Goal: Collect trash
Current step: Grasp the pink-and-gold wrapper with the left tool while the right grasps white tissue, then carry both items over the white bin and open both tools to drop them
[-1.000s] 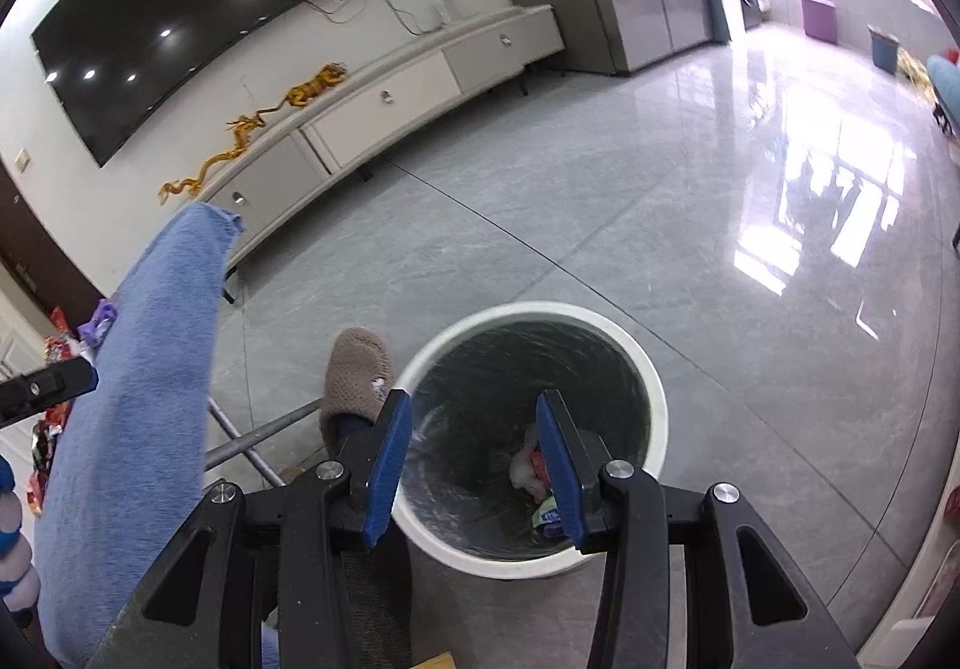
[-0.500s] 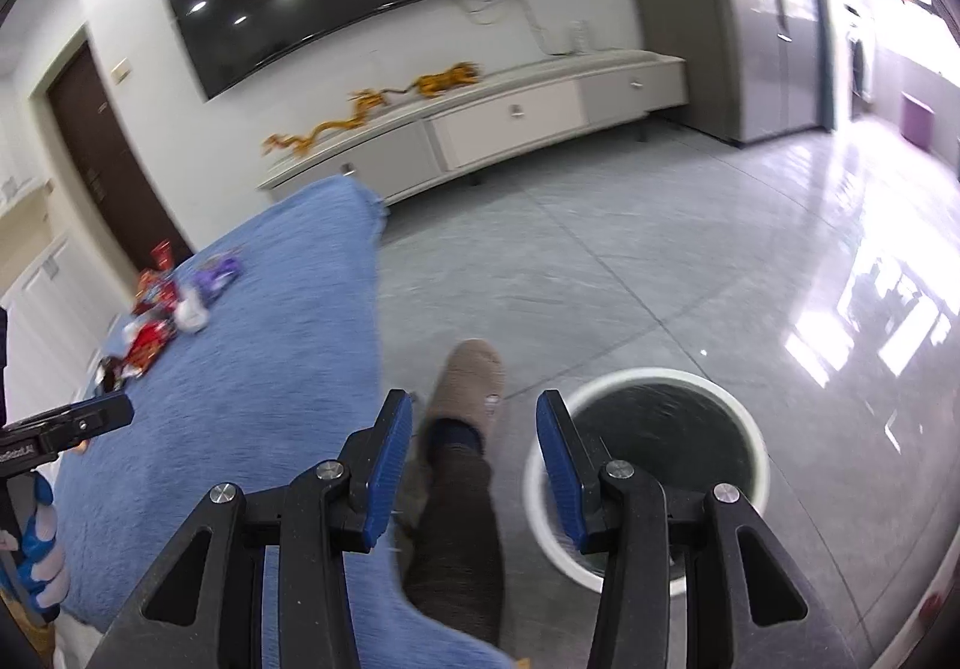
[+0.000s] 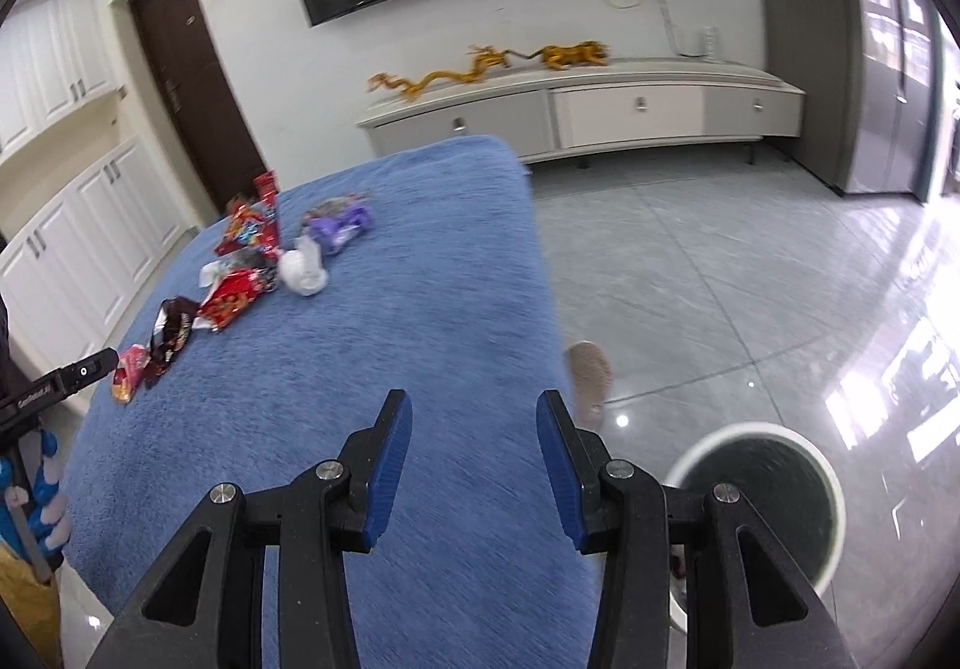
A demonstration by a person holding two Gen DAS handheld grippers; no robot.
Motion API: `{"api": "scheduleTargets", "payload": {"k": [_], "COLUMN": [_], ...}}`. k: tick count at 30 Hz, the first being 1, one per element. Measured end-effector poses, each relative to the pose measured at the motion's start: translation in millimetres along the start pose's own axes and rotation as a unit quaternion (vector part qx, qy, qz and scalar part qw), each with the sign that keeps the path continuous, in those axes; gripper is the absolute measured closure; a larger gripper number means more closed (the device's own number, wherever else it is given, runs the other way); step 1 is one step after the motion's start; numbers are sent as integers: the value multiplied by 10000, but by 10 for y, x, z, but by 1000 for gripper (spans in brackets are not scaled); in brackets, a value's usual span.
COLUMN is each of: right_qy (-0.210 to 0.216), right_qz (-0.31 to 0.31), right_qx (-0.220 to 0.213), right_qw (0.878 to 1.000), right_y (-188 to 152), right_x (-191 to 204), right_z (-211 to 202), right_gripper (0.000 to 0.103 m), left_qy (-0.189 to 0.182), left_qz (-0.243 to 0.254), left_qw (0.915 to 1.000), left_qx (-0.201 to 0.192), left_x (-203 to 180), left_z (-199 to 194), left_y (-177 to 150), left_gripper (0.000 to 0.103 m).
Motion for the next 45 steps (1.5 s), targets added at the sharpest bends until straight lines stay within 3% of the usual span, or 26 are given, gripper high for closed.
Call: {"api": "scheduleTargets", "payload": {"k": [5,14,20,27,29,30,34,45], "right_qy": [372,912,908,862,840,860,938,1026], "right_qz": [-300,-690,-892,-929,-1047,-1091,-1297,-1203], "right_qx": [53,94,238,390,410,421,415,216], "right_qw": [9988,9934,9916,9912,9901,9894,9862,9872], "right_y": [302,767,914,930,917,918,820,483], "right_x": [379,926,1073,1101,1145,1160,1250,1119], "right_z": [372,969,1382,1681,1706,1716,1627,952], "right_gripper": [62,57,54,54,64,67,74,76], "left_qy": [251,276,195,290,263,244,197,35], "left_qz": [-304,-436,-428,-228,-216,-219,-260,-353], "left_qw": [9992,9984,9979,9987,9988,9989,9988,9989], "left_qx": [-7,247,439,359,352,342,354,311], "left_x": [370,579,614,590,574,574,578,518], "left_z": [148,403,564,582,579,577,527,122], "left_y": [155,124,87,82,78,81,50,-155], "left_gripper": [42,42,42,42,44,53,70,75]}}
Point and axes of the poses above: each gripper's, at about its wrist camera, not at the fingertips, and z roughly the way its jaws point, x to its left, y to its top, the point moved 10 cm from there along z, roughly the way its jaws point, and after that the axes turned 13 degrees about -z, right-handed, at the moved point
